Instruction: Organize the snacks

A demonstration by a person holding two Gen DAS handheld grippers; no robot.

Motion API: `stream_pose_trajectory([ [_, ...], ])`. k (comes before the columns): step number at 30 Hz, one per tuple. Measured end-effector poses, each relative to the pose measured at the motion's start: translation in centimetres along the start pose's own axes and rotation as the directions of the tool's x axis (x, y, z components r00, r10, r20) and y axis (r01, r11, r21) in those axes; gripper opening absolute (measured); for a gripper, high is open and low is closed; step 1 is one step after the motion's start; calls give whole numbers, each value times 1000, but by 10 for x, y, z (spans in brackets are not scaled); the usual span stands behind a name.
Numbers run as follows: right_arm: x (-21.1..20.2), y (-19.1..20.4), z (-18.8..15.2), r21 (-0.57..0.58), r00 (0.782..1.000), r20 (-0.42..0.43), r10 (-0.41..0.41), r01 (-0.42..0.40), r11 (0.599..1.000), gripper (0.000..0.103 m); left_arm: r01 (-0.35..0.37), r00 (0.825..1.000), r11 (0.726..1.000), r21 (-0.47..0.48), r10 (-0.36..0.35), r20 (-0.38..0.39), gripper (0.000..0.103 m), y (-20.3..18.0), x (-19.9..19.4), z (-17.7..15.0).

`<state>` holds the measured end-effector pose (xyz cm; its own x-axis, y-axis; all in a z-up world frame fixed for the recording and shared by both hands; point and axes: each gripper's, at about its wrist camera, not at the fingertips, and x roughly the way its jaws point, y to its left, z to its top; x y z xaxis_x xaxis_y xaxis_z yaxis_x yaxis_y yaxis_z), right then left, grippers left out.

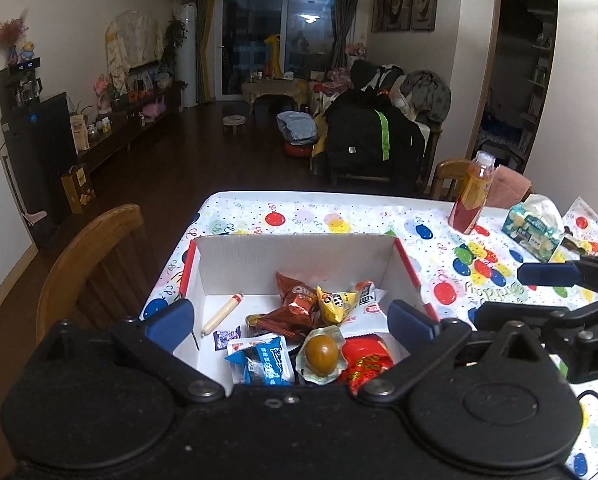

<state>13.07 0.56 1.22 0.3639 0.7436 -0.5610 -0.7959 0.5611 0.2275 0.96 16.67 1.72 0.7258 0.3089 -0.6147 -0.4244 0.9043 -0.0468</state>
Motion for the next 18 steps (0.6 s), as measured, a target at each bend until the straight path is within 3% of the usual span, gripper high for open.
stream_pose_trajectory([
  [5,-16,3,-3,5,1000,20,4,-4,1000,103,-38,999,999,-25,38,21,103,-2,-15,-1],
  [18,-34,5,-2,33,1000,23,6,-7,999,103,-37,999,998,-49,36,-24,103,-5,-35,-1],
])
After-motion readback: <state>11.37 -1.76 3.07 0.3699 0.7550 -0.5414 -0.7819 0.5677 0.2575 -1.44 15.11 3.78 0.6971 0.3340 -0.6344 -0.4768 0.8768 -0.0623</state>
